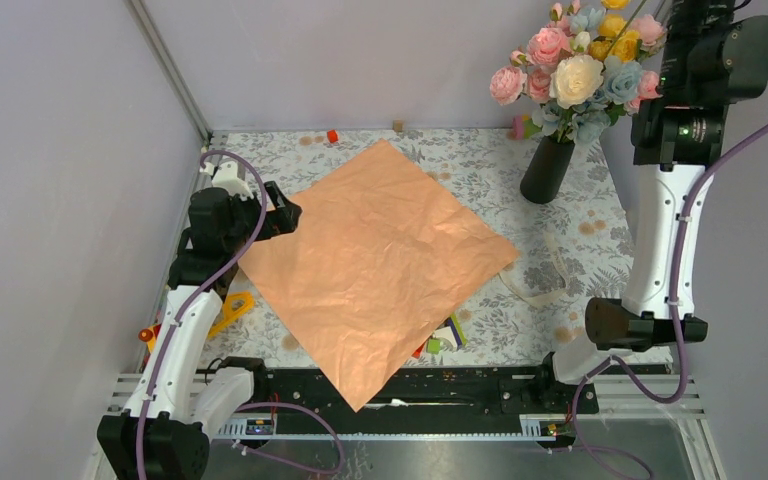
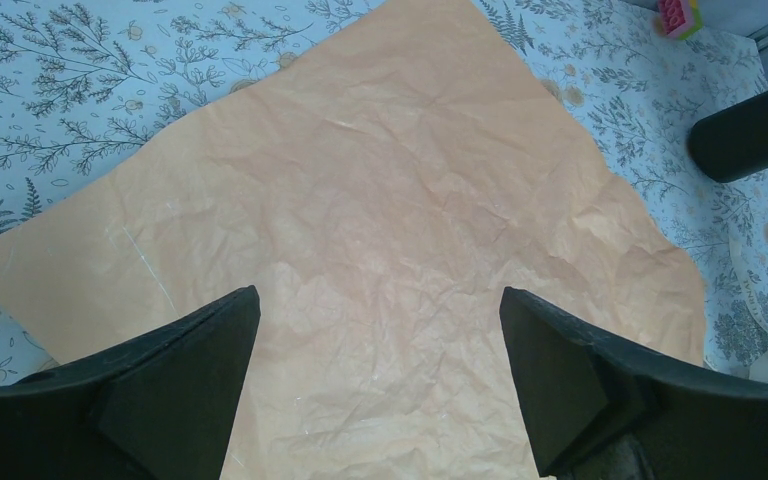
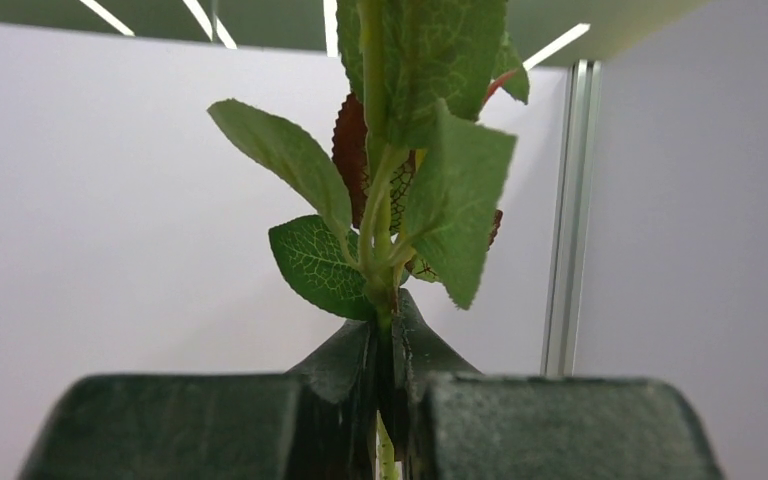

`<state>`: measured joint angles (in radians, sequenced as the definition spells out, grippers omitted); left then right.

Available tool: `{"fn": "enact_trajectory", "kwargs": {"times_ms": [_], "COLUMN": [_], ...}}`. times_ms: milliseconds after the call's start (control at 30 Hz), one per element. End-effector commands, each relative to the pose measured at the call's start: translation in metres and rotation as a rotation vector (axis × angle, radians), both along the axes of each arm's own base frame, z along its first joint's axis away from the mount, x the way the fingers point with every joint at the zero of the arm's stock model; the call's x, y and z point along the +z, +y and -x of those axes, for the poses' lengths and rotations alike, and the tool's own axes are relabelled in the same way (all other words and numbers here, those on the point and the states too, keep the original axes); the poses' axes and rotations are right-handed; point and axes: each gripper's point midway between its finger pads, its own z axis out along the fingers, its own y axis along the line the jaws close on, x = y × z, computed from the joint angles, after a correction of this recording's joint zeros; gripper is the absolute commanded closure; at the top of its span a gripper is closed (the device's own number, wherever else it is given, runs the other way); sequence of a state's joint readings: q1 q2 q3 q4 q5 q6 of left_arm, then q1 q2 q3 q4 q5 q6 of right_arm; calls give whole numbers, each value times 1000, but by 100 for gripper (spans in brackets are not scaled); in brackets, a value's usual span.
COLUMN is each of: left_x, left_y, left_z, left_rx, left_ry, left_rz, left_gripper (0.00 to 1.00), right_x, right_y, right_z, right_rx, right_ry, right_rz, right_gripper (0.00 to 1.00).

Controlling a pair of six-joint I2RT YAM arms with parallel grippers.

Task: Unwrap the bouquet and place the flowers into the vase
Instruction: Insert the fake flower into the vase.

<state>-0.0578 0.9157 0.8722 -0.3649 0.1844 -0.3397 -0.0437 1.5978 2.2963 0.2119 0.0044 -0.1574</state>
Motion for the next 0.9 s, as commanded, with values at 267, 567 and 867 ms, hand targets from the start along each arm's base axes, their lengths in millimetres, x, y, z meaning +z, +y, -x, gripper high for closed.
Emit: {"fn": "enact_trajectory", "kwargs": {"times_ms": [267, 567, 867], "left_x": [4, 2, 1], "left_y": [0, 0, 0], "left_z": [-3, -4, -5], "left_rx": [-4, -3, -5], "left_ry": [-34, -27, -23], "left_rz": [5, 8, 12], "left_gripper": [1, 1, 1], "right_x": [-51, -118, -173], "right_y": [-22, -21, -21], "right_z": [-43, -82, -101], "right_rx": [105, 156, 168], "right_ry": [97, 259, 376], "right_rz": [-75, -91, -116], "right_gripper": [100, 100, 100]}}
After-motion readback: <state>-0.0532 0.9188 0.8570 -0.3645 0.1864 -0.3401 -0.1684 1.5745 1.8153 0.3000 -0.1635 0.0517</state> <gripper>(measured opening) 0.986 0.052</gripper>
